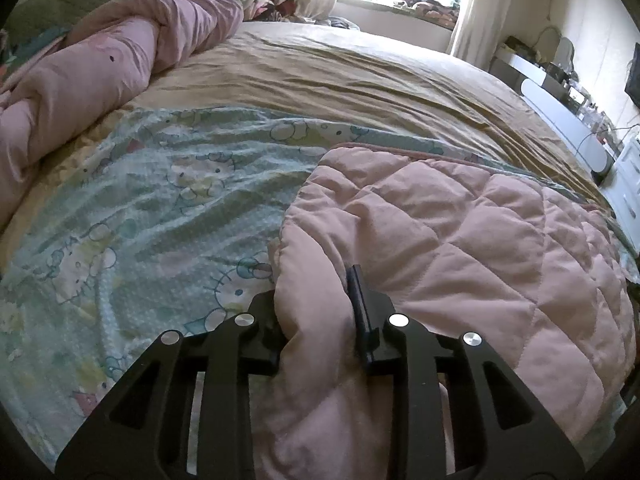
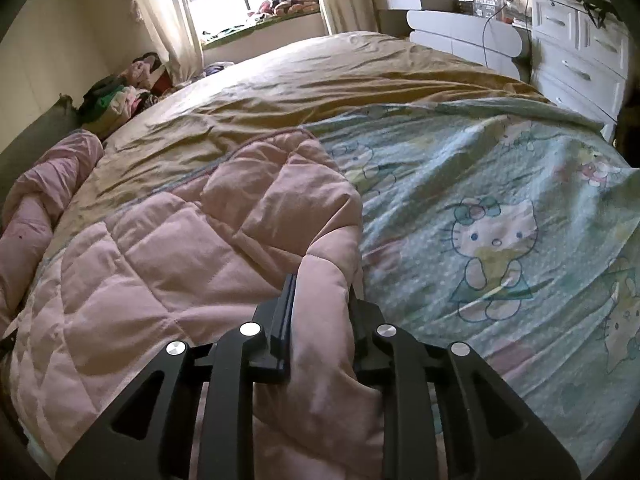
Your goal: Fold large clothes
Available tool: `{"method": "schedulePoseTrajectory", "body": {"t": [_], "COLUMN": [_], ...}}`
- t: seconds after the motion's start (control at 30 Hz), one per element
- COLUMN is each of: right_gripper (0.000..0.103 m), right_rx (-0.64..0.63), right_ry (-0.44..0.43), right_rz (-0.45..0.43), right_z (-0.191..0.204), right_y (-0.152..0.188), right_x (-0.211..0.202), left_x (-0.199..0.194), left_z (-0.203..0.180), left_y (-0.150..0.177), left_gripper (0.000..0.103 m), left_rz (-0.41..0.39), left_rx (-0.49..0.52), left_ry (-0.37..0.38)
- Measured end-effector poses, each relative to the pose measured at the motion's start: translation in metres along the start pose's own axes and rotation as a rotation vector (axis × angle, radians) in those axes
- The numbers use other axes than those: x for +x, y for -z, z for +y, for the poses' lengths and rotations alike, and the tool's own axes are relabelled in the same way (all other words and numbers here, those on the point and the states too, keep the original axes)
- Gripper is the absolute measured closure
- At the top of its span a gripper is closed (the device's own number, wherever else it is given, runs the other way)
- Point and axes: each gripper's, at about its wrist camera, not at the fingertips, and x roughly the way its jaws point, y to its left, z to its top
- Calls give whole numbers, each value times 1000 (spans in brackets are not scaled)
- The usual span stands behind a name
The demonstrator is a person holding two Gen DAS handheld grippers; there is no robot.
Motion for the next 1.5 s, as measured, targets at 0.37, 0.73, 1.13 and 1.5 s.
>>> {"method": "schedulePoseTrajectory", "body": {"t": [0.37, 0.73, 1.13, 1.5], "right_gripper": [44, 10, 9, 9], "right_rx": [-72, 21, 10, 205], "right_ry": [116, -13, -117, -165], "right_rz": [13, -48, -74, 66], "right_z": [5, -23, -20, -47], "right_y": [11, 33, 67, 95], "right_x": [-15, -95, -157, -118], "left_x": [-18, -80, -117, -75], "left_z": [1, 1, 4, 51], "left_y": [8, 27, 60, 90], "left_gripper": [64, 9, 9, 9], "left_rz": [-14, -72, -67, 100], "left_rx": [-15, -36, -73, -317], "left_ry": [-18, -28, -22, 93]}}
